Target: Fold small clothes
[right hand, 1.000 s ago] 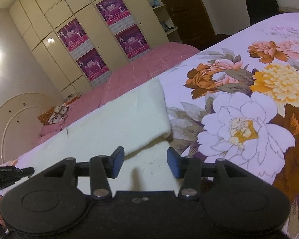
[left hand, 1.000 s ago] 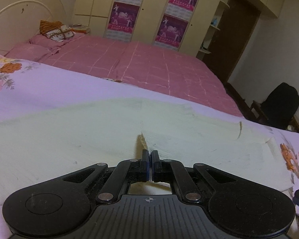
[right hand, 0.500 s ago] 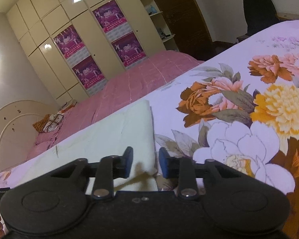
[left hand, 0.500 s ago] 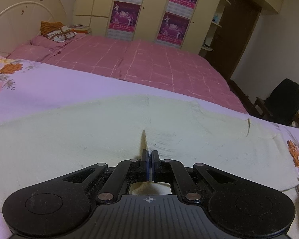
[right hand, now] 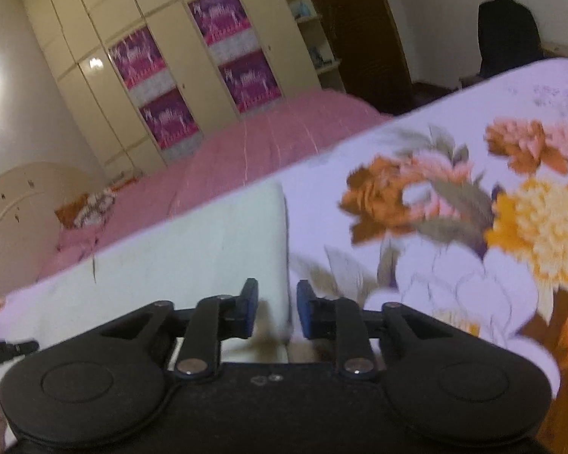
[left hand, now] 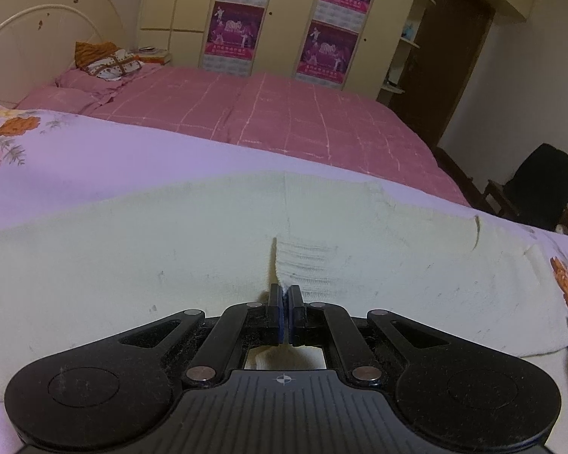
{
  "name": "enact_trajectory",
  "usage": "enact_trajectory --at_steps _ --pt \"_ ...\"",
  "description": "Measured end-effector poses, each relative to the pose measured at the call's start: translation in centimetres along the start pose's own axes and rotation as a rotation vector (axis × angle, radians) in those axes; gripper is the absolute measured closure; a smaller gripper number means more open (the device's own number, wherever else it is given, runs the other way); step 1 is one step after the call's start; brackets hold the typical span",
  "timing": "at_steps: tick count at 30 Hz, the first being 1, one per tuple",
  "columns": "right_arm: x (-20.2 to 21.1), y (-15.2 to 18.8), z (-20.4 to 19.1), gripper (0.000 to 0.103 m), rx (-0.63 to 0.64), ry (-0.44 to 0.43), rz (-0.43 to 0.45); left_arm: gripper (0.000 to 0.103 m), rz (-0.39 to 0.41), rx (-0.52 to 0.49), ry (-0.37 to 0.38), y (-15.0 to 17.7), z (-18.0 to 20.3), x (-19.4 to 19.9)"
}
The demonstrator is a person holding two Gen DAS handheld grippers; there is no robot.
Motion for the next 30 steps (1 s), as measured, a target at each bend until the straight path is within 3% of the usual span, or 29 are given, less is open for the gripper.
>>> enact_trajectory --at_steps 5,8,10,13,16,21,22,25,28,30 --pt "-1.3 -1.0 -0.7 0.078 0.052 -0.008 -0.006 0.101 -0.004 -0.019 -0.006 0.2 -0.1 0.0" --pt "-3.1 -0.3 -1.0 0.082 0.115 0.015 -0.075 0.101 -0.01 -0.024 -0.007 0.0 0.0 0.0" --pt "-4.2 0.4 -1.0 0.083 0.16 0.032 -0.125 0.101 0.038 -0.022 -0.027 -0.9 0.0 0.9" --pt "-3.3 -1.3 -0.9 0.085 0.162 0.019 -0.058 0.101 0.126 -0.04 -0.012 -2.9 0.7 2.4" --pt "-4.0 -3.3 -0.4 0.08 0.172 0.028 -0.007 0.101 0.09 -0.094 0.003 -3.3 2.4 1.2" --pt "-8.0 -5.1 1.4 0.074 0.043 -0.037 -0.033 0.101 -0.011 -0.128 -0.023 -1.7 2.8 -2.1" --pt "-8.8 -4.9 1.5 0.074 0.031 -0.056 -0.053 0.101 -0.002 -0.132 -0.026 -1.5 2.8 -2.2" --pt "-10.1 -3.9 1.7 0.095 0.046 -0.067 -0.106 0.101 0.02 -0.143 -0.028 -1.3 3.0 -2.0" --pt "-9.9 -3.5 2.3 0.098 0.137 0.036 -0.092 0.101 0.028 -0.163 -0.04 -1.4 3.4 -2.0" --pt "-9.8 -3.5 2.0 0.097 0.161 0.054 -0.097 0.101 0.028 -0.171 -0.049 -1.6 3.3 -1.4"
Point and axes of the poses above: each gripper's, at about its wrist camera, not at the fingertips, and x roughly against the way its jaws point, z to its right, y to its underside, the point moved 10 cm from there along -x, roughly the way its jaws point, and after that the axes turned 15 degrees about x, right-handed, at the moved point
